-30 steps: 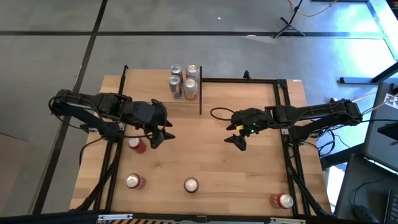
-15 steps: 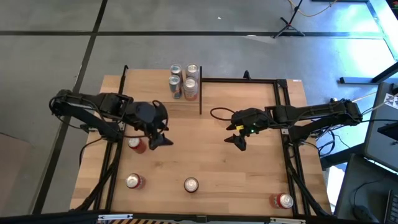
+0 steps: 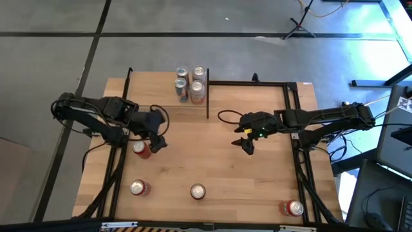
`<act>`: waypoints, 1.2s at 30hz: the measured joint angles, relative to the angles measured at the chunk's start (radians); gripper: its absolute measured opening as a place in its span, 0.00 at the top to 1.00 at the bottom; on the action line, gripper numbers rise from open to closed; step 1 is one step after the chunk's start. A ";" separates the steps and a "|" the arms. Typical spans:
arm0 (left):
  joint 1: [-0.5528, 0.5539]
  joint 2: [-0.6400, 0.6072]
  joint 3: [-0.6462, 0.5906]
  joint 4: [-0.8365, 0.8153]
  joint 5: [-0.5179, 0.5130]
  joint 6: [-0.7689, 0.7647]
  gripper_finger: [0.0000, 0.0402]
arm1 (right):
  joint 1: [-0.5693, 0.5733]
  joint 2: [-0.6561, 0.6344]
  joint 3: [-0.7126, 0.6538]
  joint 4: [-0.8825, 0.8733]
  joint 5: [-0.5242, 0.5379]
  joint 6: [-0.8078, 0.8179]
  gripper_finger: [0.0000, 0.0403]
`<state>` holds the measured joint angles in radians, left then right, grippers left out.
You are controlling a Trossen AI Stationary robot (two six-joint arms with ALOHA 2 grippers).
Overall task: Place canned beverage on shelf
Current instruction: Put the top red soda can on the shelf
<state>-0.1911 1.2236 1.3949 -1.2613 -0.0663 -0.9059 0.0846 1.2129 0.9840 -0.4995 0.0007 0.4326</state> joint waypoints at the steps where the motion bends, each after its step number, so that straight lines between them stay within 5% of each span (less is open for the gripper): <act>1: 0.002 0.000 0.000 -0.063 -0.007 -0.029 0.09 | 0.000 0.000 0.000 0.000 0.004 -0.003 0.28; 7: 0.021 -0.001 -0.002 -0.317 -0.039 -0.158 0.09 | 0.000 0.000 0.000 0.000 0.008 -0.019 0.28; 19: 0.069 -0.155 -0.255 -0.306 0.072 -0.225 0.09 | 0.000 0.000 0.000 -0.004 0.010 -0.023 0.28; 36: 0.064 -0.164 -0.514 -0.115 0.184 -0.210 0.09 | 0.000 0.000 0.000 -0.004 0.011 -0.045 0.28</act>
<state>-0.1274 1.0597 0.8805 -1.3767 0.1176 -1.1157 0.0845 1.2133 0.9840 -0.5034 0.0116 0.3876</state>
